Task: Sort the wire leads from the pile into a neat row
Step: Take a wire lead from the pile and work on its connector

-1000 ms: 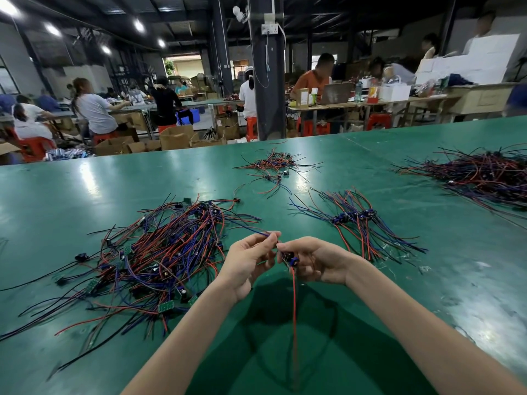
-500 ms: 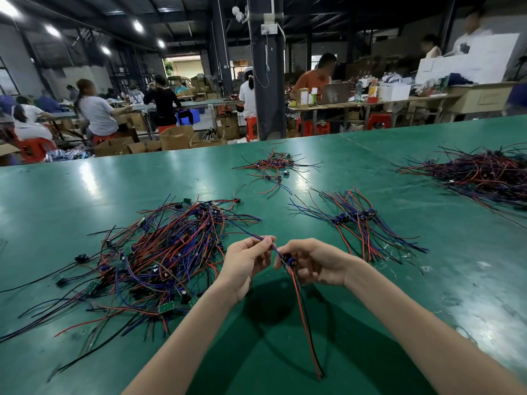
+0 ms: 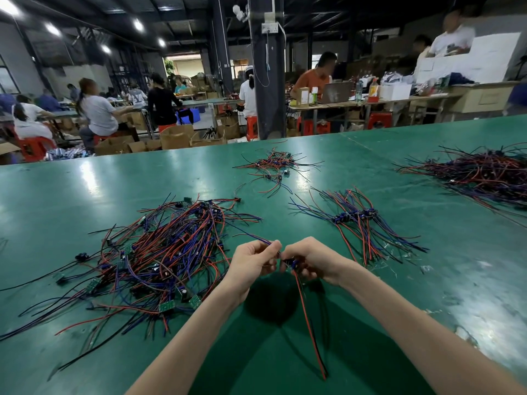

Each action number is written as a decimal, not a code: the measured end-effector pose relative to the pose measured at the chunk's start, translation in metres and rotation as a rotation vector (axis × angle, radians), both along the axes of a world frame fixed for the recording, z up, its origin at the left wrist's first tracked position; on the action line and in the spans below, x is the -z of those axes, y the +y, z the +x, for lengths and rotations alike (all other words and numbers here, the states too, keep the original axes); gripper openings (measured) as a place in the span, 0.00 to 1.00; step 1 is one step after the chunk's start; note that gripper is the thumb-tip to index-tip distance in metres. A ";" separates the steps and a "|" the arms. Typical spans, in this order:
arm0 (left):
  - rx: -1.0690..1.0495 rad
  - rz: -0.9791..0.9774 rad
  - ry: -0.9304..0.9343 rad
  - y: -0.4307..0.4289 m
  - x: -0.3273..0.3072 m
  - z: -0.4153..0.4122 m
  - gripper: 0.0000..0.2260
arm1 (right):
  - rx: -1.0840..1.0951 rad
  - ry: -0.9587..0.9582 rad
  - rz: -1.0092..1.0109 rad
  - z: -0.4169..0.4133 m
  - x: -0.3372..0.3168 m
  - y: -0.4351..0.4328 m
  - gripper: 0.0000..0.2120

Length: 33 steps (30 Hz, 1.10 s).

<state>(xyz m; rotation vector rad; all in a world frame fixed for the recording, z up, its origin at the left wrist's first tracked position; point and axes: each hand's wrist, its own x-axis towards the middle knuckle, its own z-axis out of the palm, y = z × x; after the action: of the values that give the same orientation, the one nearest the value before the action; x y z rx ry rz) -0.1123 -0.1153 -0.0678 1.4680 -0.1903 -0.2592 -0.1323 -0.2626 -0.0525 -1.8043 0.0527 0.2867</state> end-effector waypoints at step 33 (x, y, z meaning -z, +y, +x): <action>-0.081 0.461 -0.484 0.010 -0.008 0.003 0.03 | -0.117 0.091 0.119 -0.002 0.003 0.007 0.12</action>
<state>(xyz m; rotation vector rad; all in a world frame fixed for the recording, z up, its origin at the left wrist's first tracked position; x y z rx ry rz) -0.1093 -0.1050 -0.0602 1.9775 -0.4834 0.1362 -0.1346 -0.2555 -0.0555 -1.6784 -0.0061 0.4459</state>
